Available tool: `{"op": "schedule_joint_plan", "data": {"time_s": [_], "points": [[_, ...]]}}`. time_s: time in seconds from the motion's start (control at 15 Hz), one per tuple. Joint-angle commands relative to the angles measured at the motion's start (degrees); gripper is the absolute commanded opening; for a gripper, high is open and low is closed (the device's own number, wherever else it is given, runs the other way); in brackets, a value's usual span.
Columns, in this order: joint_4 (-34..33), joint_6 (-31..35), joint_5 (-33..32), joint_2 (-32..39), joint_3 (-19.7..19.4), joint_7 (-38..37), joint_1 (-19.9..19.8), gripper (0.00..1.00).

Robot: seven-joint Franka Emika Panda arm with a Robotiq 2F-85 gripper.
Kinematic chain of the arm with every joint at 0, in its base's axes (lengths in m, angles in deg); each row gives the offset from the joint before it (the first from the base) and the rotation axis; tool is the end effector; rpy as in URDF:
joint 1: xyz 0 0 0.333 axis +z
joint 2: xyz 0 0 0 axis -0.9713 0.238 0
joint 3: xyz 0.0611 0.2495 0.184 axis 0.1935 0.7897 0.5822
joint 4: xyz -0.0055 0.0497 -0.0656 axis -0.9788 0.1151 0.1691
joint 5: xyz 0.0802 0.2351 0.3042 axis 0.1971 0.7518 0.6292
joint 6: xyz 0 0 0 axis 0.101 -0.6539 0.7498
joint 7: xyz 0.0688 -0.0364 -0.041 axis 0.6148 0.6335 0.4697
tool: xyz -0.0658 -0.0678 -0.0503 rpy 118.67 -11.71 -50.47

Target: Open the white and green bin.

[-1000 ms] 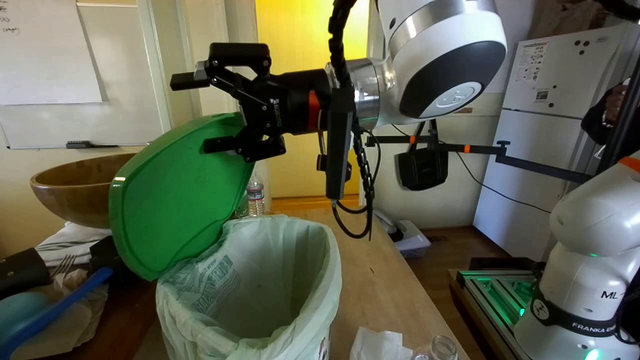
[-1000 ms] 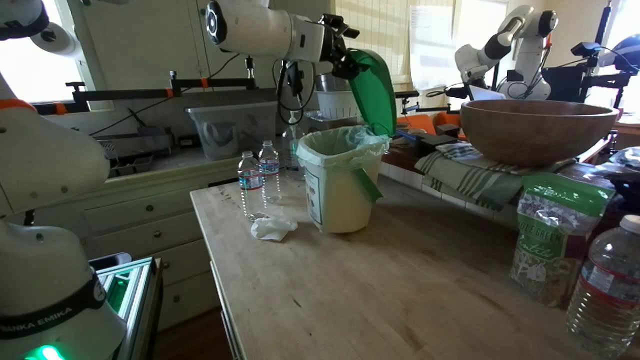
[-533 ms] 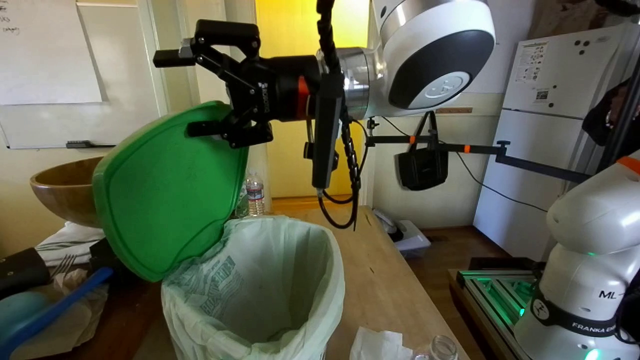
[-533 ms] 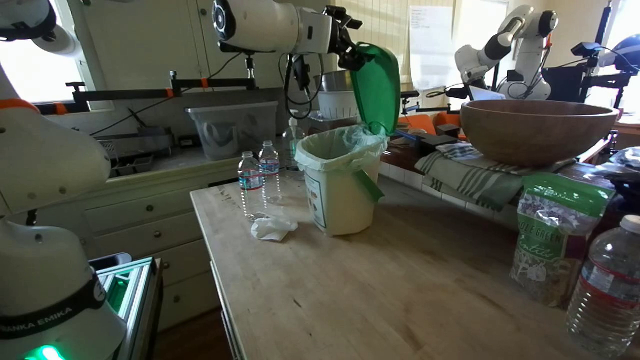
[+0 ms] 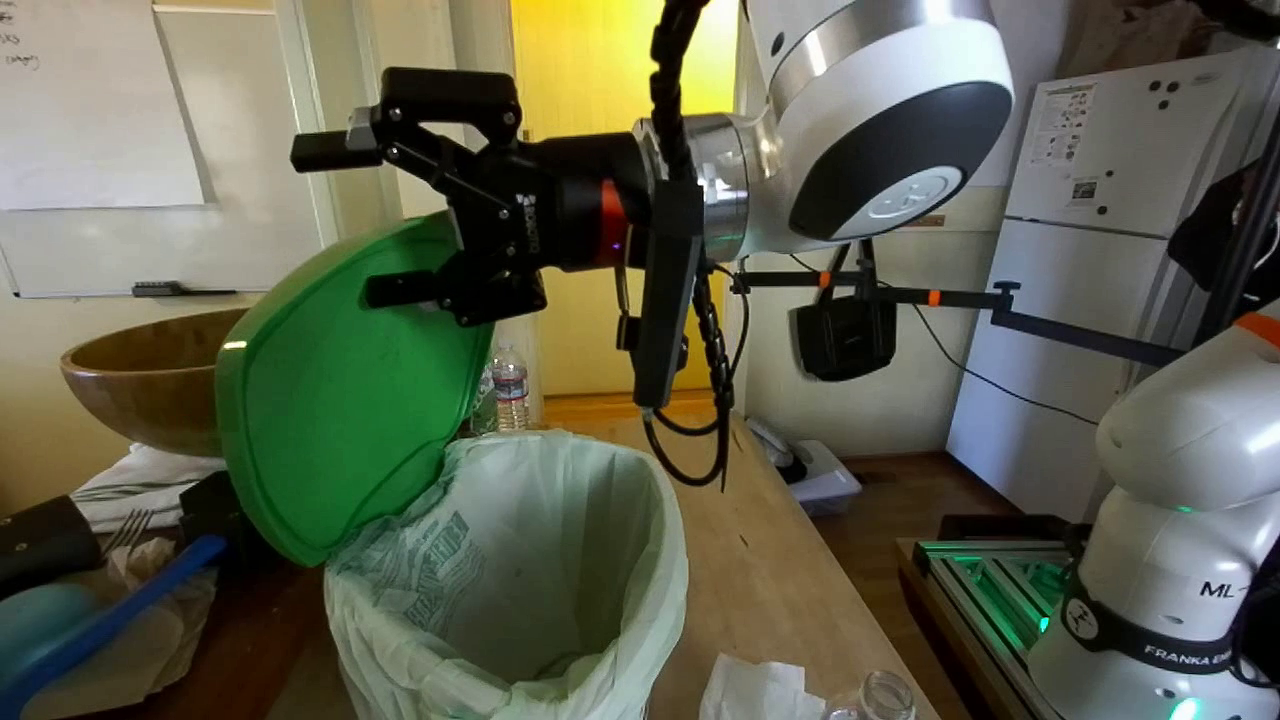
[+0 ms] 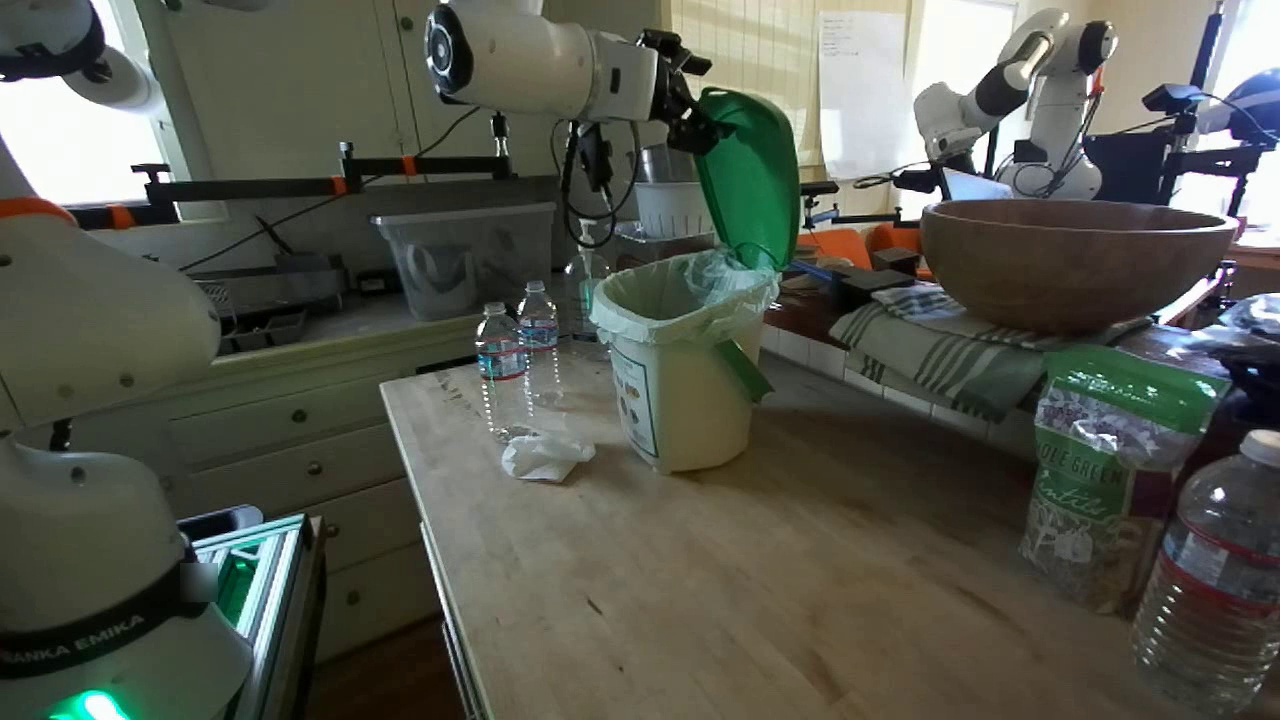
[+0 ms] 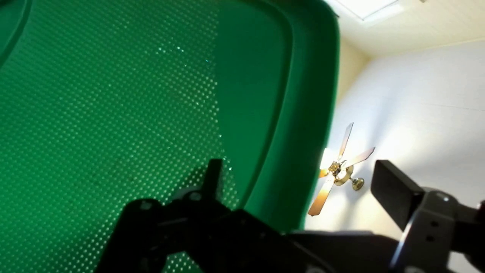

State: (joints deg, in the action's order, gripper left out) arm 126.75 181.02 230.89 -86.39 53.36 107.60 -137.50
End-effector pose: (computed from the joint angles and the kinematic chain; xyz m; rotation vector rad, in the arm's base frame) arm 0.5089 0.0888 0.5295 -1.7575 0.6542 -1.4073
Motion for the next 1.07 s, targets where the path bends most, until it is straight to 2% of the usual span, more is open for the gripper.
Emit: {"op": "schedule_joint_plan", "data": {"time_s": [0.0,0.53,1.0], "points": [[2.65,0.95,-0.46,-0.32,-1.8,-0.39,4.85,1.0],[7.35,5.31,-0.89,-1.4,-7.07,-1.39,16.16,1.0],[9.75,17.48,-8.91,-0.93,-13.11,-4.86,27.84,1.0]]}}
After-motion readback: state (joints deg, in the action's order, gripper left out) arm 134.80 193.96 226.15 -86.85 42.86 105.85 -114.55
